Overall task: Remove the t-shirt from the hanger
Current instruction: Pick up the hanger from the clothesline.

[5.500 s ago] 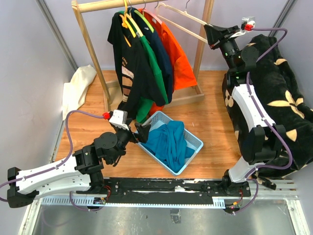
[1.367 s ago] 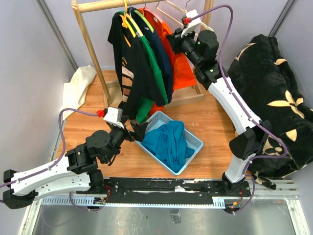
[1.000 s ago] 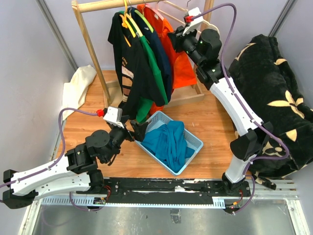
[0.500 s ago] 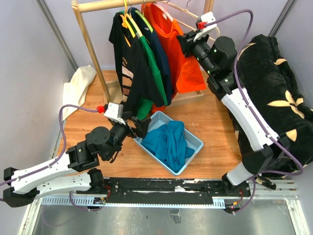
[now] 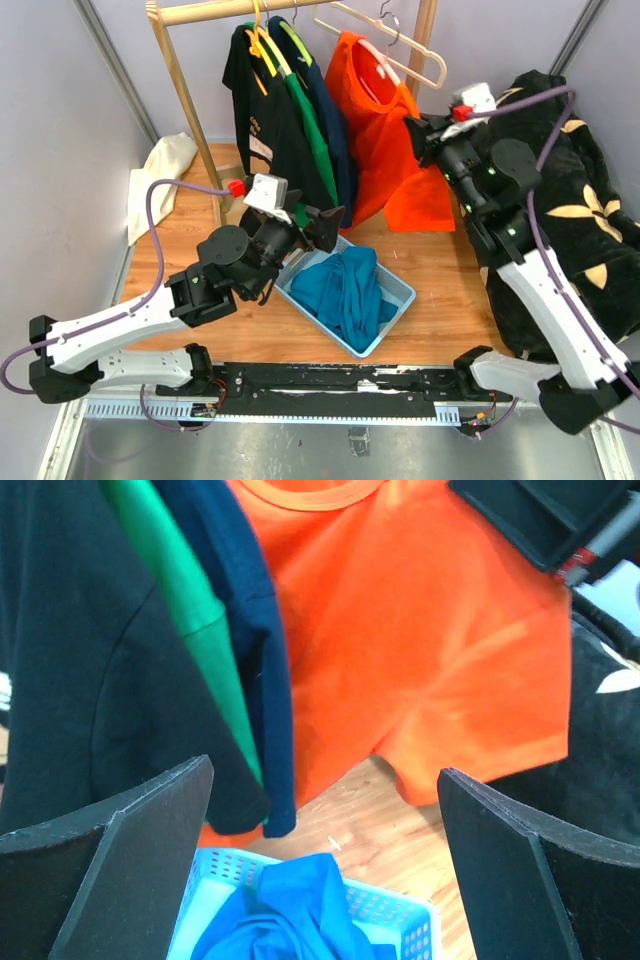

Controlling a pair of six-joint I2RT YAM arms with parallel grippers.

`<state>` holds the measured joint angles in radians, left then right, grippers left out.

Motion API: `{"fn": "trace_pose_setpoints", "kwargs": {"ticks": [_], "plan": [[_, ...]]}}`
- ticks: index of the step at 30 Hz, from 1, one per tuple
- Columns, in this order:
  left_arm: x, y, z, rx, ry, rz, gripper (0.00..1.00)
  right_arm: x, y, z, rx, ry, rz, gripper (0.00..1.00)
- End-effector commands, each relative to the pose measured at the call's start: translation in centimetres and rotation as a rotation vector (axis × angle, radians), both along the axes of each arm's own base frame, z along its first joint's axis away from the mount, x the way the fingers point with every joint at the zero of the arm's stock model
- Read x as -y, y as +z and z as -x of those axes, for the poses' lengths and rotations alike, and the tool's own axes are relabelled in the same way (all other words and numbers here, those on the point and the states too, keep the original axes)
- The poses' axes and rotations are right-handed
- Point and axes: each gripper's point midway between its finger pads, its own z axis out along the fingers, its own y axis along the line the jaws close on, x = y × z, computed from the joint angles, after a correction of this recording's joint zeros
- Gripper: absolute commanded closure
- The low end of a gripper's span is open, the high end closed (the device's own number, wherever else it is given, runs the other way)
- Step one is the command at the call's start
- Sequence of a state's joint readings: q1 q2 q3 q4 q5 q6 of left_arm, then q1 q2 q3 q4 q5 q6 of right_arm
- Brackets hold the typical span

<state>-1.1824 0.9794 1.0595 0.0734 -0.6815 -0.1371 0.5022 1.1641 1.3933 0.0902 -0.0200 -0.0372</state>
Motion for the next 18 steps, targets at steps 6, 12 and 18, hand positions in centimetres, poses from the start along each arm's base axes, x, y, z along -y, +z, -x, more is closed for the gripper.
{"fn": "trace_pose_setpoints", "kwargs": {"ticks": [6,12,18], "plan": [[5.0,6.3,-2.6,0.108,-0.097,0.033,0.01,6.1,7.1,9.2,0.241,-0.062,-0.096,0.99],[7.5,11.2,-4.5,0.187,-0.131,0.034,0.01,7.7,7.9,13.0,0.292,-0.038,-0.124,0.99],[9.1,14.1,-7.2,0.231,-0.129,0.043,0.02,7.8,7.0,14.5,0.286,0.004,-0.148,0.99]]}}
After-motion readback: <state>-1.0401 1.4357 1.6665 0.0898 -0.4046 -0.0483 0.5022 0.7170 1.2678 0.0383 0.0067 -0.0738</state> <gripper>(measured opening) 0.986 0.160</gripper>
